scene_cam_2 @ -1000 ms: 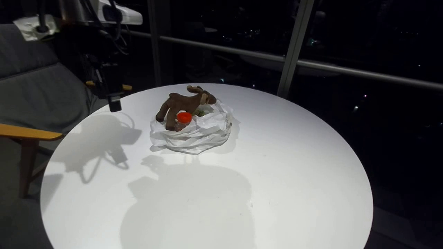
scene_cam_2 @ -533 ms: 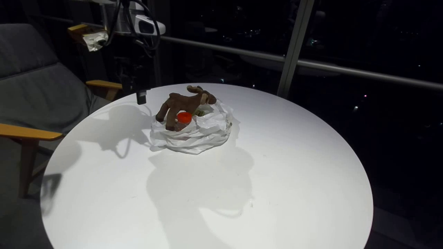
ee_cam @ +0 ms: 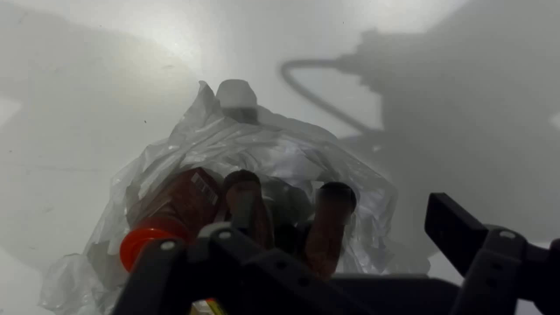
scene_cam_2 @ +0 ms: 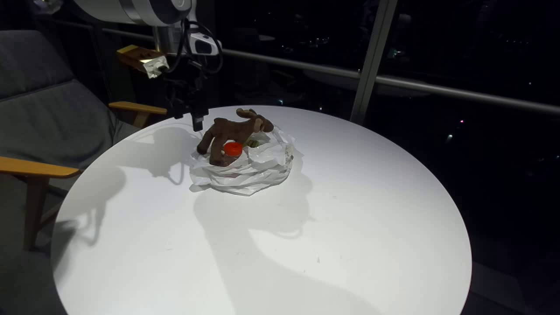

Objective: Remove the deer toy and containers from the white plastic bag and place them on the table

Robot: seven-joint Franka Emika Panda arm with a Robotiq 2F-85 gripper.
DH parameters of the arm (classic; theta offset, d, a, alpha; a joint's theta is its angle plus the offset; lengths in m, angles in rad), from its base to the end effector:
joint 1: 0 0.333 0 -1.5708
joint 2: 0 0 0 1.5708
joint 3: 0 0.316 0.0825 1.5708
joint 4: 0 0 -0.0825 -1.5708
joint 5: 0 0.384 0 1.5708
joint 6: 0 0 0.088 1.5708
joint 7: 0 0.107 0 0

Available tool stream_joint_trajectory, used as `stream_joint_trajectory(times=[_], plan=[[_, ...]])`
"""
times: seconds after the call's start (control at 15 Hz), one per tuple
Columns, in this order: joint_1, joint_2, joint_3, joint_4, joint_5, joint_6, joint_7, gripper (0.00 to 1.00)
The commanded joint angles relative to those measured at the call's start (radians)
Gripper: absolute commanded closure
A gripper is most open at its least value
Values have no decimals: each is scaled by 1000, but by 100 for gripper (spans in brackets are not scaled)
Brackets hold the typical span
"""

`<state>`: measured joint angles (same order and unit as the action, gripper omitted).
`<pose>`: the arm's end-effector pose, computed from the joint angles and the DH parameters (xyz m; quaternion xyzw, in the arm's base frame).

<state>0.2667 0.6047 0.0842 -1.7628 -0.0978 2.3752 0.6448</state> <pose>0.6255 0.2229 0.2240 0.9928 -0.1192 0.0097 0.0064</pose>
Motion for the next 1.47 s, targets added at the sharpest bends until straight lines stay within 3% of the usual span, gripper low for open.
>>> stream_joint_trajectory(times=[0.0,0.47,0.6,1.2,1.33,1.4], plan=[[43,110,-65,141,-21,-25,-9,0],[88,206,-147,266,-52,-26,12,0],[93,215,-152,283,-52,-28,7,26],[116,139,-193,230,-79,-30,33,94],[125,90,-218,185,-103,-23,55,99],[129,54,-232,153,-121,-18,65,96]])
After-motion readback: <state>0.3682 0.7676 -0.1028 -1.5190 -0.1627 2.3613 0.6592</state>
